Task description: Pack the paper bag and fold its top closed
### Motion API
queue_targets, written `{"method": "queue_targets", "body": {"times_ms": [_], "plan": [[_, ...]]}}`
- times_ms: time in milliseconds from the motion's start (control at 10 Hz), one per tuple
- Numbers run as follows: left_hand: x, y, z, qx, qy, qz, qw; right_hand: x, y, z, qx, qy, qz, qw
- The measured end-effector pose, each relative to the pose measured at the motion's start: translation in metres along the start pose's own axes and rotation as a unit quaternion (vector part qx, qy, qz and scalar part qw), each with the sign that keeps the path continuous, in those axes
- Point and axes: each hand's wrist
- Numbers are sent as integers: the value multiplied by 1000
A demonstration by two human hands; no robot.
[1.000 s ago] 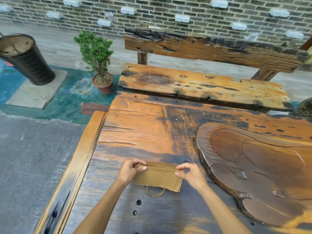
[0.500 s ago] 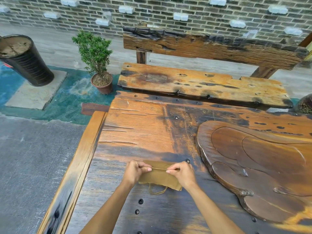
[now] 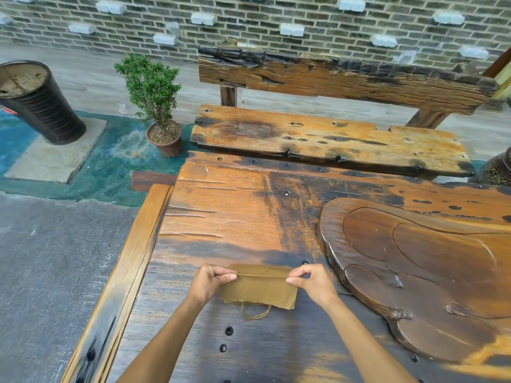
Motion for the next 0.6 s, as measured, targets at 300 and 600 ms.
{"method": "queue_targets", "body": {"times_ms": [300,600], "plan": [[-9,-4,-9,22,25,12,999,-7,8,-8,19,-5,-12,1000],[-38,1,-2,60,117,89,987,-27,3,-10,25,65,-50,996]]}}
Point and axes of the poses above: each hand's wrist, its own x-axis towards the middle knuckle, its own z-axis out of the palm, y = z × x, and after that the axes turned 2 degrees about -x, right-handed
